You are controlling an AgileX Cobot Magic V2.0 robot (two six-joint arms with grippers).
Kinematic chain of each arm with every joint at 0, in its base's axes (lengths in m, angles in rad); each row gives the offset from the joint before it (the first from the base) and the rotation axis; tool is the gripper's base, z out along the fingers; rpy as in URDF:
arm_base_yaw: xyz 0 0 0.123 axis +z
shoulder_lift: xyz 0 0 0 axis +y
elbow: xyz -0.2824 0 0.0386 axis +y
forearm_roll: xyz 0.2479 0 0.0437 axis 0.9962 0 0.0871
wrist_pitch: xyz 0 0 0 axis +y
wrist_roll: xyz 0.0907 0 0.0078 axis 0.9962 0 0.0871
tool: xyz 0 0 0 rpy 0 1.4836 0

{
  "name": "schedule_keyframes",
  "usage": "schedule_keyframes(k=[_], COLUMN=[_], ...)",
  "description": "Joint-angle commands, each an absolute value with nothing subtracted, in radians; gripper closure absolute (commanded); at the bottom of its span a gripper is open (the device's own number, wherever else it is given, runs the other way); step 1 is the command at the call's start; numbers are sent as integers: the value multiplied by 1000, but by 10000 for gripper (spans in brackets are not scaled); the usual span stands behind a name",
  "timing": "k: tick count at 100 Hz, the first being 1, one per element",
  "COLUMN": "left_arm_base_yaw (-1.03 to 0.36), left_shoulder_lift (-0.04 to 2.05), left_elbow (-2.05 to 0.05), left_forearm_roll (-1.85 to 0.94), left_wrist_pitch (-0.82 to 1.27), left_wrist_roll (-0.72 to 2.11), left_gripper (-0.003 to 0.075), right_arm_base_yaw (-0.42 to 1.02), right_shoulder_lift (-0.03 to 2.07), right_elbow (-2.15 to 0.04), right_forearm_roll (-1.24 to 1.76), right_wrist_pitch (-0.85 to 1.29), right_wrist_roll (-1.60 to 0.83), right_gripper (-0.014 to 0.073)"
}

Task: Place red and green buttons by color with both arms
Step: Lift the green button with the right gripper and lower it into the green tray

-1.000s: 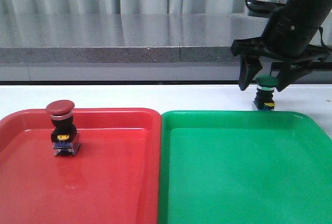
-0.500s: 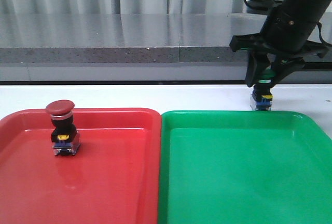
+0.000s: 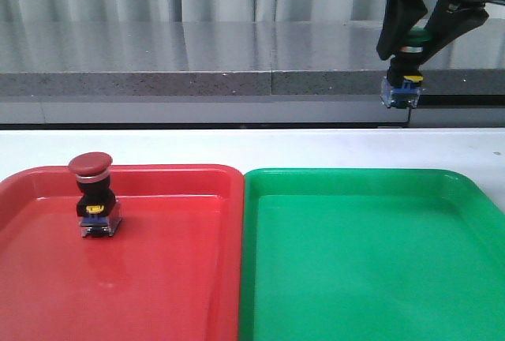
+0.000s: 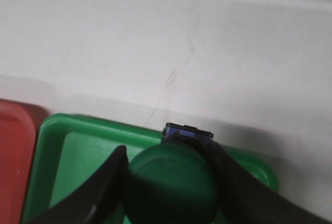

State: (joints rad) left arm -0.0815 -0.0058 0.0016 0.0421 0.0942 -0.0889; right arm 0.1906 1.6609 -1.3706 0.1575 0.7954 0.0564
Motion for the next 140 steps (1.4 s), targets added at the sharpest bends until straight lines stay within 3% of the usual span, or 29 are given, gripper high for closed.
schedule_keyframes(k=[1,48,124,131,140], left_arm_base_yaw=[-81,-81,-81,-81,-81], left_shoulder_lift=[-37,-37,-37,-37,-37], left_elbow=[44,44,44,44,44], left_forearm_roll=[43,43,43,43,43], left_wrist_pitch=[14,14,14,14,14], left_wrist_roll=[-97,-97,-97,-97,-97], left_gripper=[739,739,740,739,739], right_arm_base_yaw=[214,317,330,330,330], right_shoulder_lift=[1580,1551,1653,1653,1652], right_elbow=[-1339,-1052,-1018,-1018,-1018], right_forearm_roll=[162,163,193,197,198], right_wrist_pitch=[742,547,464,466,471], right_wrist_roll=[68,156,166,166,166], right_gripper=[377,377,375,337,200])
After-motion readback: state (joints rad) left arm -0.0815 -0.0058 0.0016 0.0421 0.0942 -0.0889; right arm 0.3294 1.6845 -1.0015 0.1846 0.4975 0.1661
